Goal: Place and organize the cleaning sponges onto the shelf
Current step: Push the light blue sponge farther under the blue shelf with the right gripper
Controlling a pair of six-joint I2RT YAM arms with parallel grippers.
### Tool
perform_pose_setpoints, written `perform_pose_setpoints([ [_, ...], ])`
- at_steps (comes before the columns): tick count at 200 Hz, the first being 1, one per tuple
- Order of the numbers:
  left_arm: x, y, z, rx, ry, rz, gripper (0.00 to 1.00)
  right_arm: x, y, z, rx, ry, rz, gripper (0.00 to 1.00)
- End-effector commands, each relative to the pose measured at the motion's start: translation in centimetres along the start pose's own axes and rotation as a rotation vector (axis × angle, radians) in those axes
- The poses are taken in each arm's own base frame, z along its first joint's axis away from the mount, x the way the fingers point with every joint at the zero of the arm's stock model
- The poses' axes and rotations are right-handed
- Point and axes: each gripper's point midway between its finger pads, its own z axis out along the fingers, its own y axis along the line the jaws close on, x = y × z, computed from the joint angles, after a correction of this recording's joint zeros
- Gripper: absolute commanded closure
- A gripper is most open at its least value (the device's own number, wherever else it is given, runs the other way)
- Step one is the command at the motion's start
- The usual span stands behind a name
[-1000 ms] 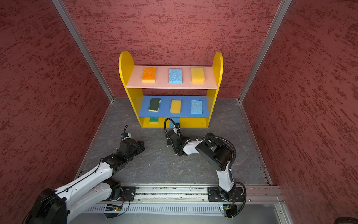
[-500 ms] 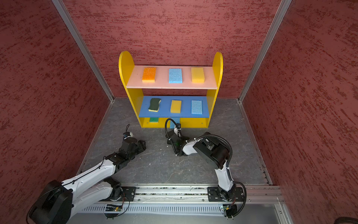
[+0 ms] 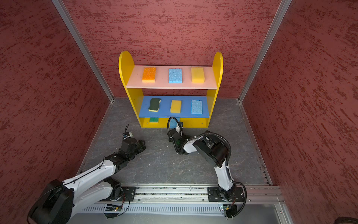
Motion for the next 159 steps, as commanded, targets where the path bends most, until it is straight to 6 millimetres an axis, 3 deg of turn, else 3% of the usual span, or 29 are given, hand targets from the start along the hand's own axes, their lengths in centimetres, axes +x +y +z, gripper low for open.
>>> perform_pose_setpoints([
  [1,0.05,0.21,0.25,0.002,-0.005,-0.001,0.33,2.02,-2.49,1.13,0.071,0.04,-0.009,1.0],
  [159,0.6,-0.1,1.05,0.009,0.022,-0.01,0.33,1.27,-2.37,1.37,0.065,0.085,-0.04,1.0],
])
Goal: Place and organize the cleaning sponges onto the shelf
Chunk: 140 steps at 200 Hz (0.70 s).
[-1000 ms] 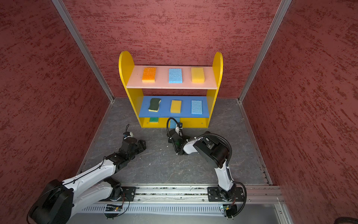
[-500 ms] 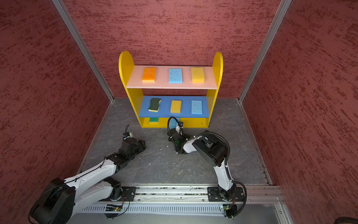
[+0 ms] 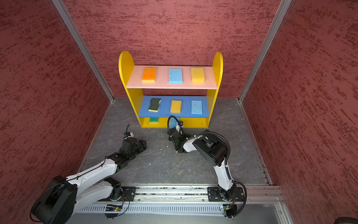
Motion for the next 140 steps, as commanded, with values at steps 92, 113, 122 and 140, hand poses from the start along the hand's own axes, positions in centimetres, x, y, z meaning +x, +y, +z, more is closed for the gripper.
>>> perform_pose_setpoints([
  [92,0.4,0.5,0.6,-0.013,0.006,-0.014,0.33,0.5,-0.7,1.1,0.016,0.05,-0.087,1.0],
  [113,0.5,0.6,0.7,-0.014,0.007,-0.014,0.33,0.0,-0.3,1.0,0.007,0.039,-0.086,1.0],
  [122,0.6,0.6,0.8,-0.014,0.009,-0.013,0.33,-0.3,-0.2,0.9,0.005,0.032,-0.085,1.0],
  [140,0.7,0.5,1.0,-0.014,0.015,-0.012,0.33,-0.8,0.0,0.6,0.001,0.02,-0.084,1.0],
])
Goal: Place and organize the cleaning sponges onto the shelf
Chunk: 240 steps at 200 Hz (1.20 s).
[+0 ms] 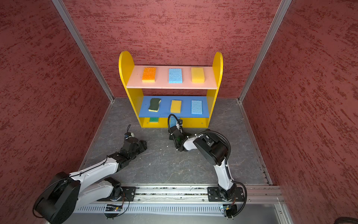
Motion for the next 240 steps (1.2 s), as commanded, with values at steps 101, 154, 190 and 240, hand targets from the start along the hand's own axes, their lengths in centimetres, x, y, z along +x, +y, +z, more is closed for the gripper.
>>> perform_pose_setpoints([
  [101,0.6,0.4,0.7,0.002,0.007,-0.026,0.33,-1.6,0.4,-1.4,-0.066,-0.052,0.011,1.0],
  [154,0.6,0.2,0.7,0.014,0.005,-0.037,0.33,-1.6,1.2,-2.7,-0.138,-0.045,0.02,1.0],
  [190,0.6,0.2,0.7,0.018,0.0,-0.043,0.33,-1.4,1.5,-3.6,-0.187,-0.042,0.036,1.0],
  [240,0.6,0.1,0.8,0.028,0.0,-0.049,0.33,-1.7,2.4,-3.6,-0.219,-0.031,0.042,1.0],
])
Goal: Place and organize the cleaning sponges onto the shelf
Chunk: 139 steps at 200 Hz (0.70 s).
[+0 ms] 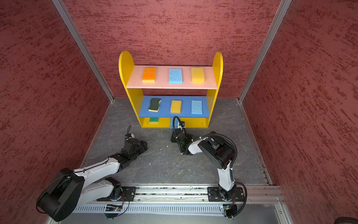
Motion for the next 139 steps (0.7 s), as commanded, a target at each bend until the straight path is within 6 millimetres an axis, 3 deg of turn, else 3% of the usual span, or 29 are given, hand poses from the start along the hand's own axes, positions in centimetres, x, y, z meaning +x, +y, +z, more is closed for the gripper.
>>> perform_pose_setpoints([
  [1,0.0,-0.1,0.2,0.014,-0.002,-0.012,0.33,-2.0,1.9,-0.5,-0.076,-0.041,0.031,1.0],
  [77,-0.2,-0.7,-0.1,0.046,-0.005,-0.02,0.33,-1.9,2.2,-2.3,-0.102,-0.063,0.192,1.0],
  [139,-1.0,-1.3,-1.6,0.078,-0.027,-0.025,0.33,-0.2,4.9,-3.7,-0.114,-0.043,0.238,1.0],
])
